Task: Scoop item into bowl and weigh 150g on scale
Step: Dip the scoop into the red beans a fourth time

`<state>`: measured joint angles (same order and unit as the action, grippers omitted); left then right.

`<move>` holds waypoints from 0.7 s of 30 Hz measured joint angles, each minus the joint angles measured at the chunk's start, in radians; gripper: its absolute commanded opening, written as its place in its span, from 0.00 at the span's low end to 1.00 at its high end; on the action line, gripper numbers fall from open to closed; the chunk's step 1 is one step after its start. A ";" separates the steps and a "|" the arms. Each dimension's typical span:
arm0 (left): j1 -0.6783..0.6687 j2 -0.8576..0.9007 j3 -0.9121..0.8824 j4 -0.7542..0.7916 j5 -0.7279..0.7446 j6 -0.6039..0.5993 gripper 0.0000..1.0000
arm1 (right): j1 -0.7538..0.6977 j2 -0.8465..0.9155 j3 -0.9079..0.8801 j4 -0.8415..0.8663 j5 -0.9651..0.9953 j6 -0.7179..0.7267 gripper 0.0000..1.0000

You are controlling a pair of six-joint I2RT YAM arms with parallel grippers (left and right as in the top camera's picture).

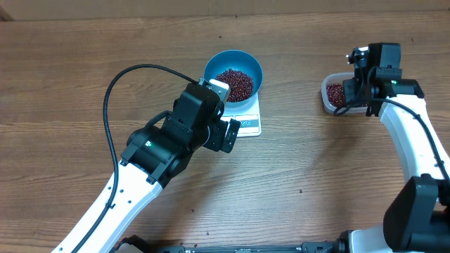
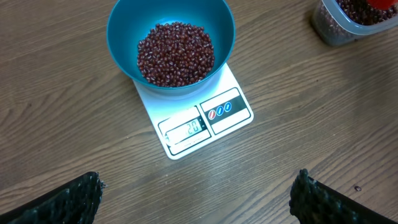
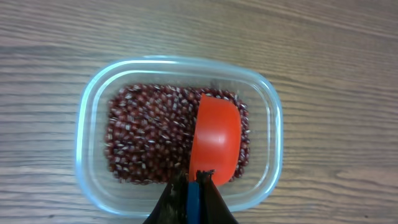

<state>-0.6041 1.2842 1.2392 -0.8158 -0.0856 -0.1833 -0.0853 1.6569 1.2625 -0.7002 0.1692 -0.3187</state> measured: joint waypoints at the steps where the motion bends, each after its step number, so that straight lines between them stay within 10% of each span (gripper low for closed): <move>1: 0.000 0.000 0.000 0.000 0.000 0.000 1.00 | 0.000 0.010 0.000 0.000 0.017 0.000 0.04; 21: 0.000 0.000 0.000 0.000 0.000 0.000 1.00 | 0.000 0.069 0.000 -0.015 -0.012 0.000 0.04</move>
<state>-0.6041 1.2842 1.2392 -0.8154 -0.0860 -0.1829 -0.0849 1.7256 1.2625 -0.7151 0.1570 -0.3187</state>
